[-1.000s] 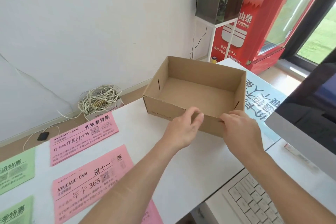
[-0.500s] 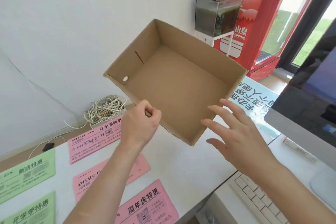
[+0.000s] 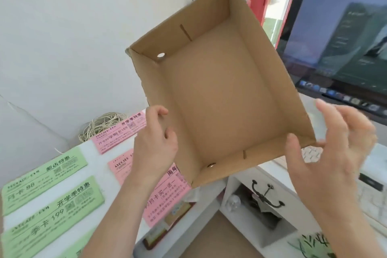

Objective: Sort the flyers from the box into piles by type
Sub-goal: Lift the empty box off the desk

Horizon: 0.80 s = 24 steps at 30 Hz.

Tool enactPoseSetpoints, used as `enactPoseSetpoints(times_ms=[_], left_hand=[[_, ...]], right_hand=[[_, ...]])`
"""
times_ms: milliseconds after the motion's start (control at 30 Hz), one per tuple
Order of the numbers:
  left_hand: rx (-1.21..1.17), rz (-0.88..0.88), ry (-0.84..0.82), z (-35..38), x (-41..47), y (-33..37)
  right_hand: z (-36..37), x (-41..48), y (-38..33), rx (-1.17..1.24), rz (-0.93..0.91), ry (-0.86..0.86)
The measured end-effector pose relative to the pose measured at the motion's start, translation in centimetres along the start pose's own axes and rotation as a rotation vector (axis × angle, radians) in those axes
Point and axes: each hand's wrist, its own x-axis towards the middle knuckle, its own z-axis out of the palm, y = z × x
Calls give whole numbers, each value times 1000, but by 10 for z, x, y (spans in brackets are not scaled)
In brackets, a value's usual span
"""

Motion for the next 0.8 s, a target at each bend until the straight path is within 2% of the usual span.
enactPoseSetpoints(times_ms=[33, 100, 133, 233, 400, 533, 667, 800], left_hand=[[5, 19, -15, -2, -11, 2], [14, 70, -59, -2, -36, 5], [25, 100, -86, -1, -50, 6], [20, 110, -193, 3, -95, 9], [-95, 8, -440, 4, -186, 6], [-73, -124, -593, 5, -263, 2], [21, -210, -720, 5, -329, -9], [169, -117, -858, 6, -376, -29]], right_hand=[[-16, -4, 1, 52, 139, -74], [-44, -18, 3, 165, 408, -364], [-55, -30, 8, 128, 432, -493], [-86, -68, 19, -50, 432, -637], [-139, -130, 46, -76, 521, -886], [-171, -173, 68, -133, 530, -1049], [-176, -210, 85, -234, 494, -1202], [-145, -245, 102, -345, 470, -1317]])
